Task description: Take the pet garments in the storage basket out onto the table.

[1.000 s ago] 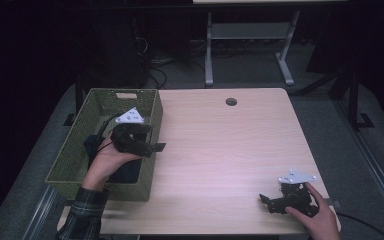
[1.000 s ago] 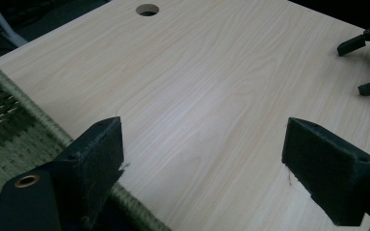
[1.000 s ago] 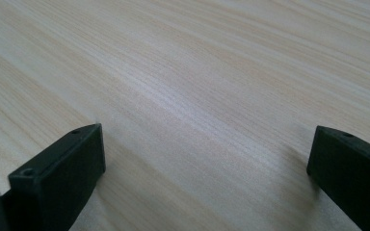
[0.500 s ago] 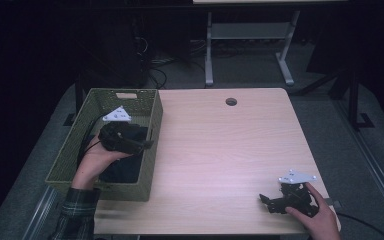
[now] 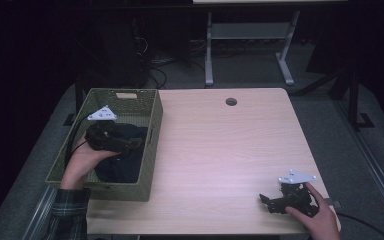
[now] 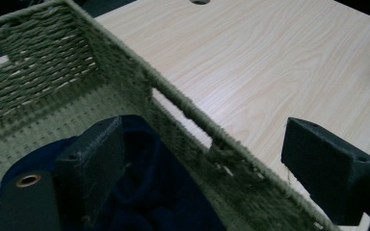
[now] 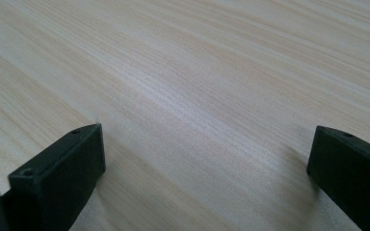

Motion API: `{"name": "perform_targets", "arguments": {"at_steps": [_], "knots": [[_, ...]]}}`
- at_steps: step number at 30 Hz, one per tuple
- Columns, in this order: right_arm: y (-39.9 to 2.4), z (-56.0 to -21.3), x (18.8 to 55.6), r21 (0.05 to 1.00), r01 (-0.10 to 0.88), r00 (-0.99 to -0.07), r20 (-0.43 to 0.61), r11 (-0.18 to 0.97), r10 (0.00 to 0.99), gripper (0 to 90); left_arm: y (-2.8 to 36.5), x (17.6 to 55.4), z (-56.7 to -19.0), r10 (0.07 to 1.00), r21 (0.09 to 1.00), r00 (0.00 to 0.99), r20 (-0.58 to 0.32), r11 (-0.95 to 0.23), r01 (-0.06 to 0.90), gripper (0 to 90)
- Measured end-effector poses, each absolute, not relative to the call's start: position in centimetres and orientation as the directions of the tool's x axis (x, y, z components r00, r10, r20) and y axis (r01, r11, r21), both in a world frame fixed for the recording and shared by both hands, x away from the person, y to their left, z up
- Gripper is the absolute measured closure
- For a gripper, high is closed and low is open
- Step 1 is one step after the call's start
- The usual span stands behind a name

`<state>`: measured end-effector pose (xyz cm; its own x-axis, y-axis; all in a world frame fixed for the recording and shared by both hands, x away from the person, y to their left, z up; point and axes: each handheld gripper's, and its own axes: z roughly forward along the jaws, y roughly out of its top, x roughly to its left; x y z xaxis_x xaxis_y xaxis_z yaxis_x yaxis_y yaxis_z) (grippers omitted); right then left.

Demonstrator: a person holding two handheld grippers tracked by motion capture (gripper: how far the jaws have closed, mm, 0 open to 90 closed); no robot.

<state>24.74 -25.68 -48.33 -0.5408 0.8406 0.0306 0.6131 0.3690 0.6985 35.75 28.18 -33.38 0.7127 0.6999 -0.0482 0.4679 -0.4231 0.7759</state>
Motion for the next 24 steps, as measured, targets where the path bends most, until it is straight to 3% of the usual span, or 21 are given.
{"name": "perform_targets", "arguments": {"at_steps": [16, 24], "knots": [[-25.7, -48.3, 24.7, 0.698, 0.614, -0.54, 0.031, 0.368, 0.841, 0.0, 31.3, 36.6, -35.5, 0.755, 0.72, 0.654, -0.046, -0.429, 0.546, 16.3], [-25.7, -48.3, 24.7, 0.699, 0.613, -0.54, 0.031, 0.368, 0.841, 0.0, 31.7, 37.5, -37.8, 0.76, 0.661, 0.648, -0.055, -0.458, 0.594, 22.7]]}}
